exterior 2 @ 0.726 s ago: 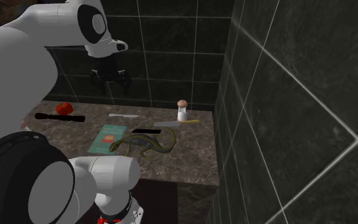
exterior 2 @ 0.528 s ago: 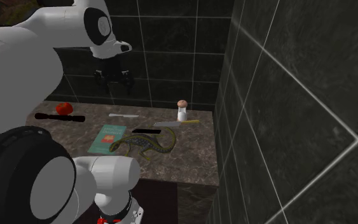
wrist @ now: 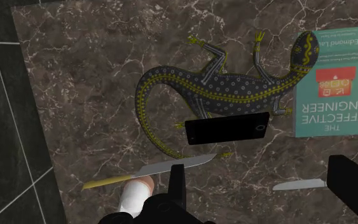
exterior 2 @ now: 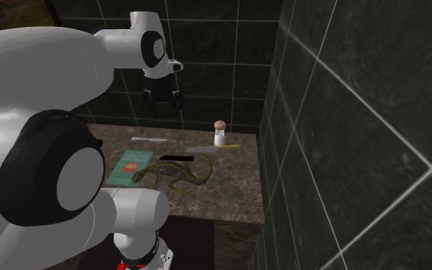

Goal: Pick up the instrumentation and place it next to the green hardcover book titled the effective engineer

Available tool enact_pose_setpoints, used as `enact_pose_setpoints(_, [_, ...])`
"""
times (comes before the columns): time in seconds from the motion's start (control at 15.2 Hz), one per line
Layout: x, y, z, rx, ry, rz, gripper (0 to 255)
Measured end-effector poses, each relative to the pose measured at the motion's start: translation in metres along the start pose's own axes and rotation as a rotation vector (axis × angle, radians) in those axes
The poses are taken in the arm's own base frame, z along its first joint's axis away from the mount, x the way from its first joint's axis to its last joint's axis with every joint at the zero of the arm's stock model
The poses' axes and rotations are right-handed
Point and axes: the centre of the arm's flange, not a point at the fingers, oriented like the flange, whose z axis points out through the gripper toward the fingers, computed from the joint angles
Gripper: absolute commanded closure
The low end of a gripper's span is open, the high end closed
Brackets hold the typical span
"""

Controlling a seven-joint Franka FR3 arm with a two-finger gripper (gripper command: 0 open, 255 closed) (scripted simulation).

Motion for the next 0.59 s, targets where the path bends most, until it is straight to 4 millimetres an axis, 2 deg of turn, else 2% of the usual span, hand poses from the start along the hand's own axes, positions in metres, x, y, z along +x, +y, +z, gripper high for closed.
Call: enact_pose_setpoints(0.59, [0.082,0.059,0.061,0.01,0.015,0.016,0])
